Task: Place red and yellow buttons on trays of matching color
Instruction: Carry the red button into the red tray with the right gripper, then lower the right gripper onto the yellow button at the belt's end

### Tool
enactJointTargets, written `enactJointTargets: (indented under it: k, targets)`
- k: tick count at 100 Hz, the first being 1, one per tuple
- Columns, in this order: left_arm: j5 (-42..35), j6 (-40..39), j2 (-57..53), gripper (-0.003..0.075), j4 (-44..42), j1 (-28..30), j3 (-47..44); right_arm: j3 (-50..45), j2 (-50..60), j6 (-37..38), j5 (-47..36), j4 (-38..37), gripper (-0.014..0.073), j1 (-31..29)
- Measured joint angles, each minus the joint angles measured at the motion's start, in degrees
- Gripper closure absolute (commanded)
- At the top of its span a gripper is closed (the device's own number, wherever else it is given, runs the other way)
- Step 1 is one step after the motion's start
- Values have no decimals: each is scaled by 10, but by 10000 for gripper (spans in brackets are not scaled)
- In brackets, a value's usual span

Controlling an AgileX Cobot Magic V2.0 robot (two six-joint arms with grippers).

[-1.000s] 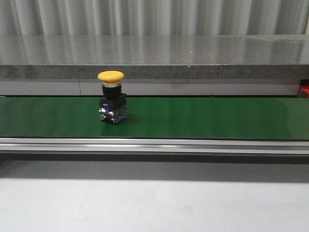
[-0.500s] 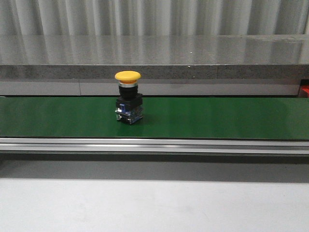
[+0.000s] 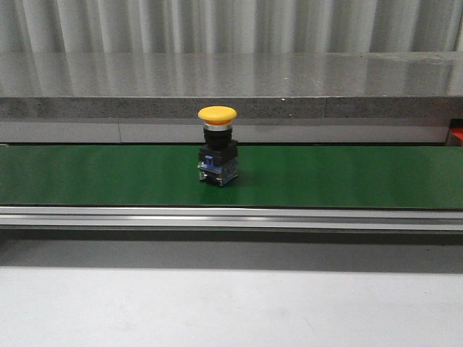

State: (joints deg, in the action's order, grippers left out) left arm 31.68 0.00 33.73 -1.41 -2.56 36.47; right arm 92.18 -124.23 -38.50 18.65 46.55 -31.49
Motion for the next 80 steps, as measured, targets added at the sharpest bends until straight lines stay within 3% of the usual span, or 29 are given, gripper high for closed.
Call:
enactJointTargets:
  k: [21,55,80]
  targets:
    - [0,0,0,741,0,0,0,0,0,0,0,0,29,0]
    - [-1,0,0,741,0,0,0,0,75,0,13,0,30,0]
    - [-2,0,0,741,0,0,0,-3,192,-10,136,-37,30,1]
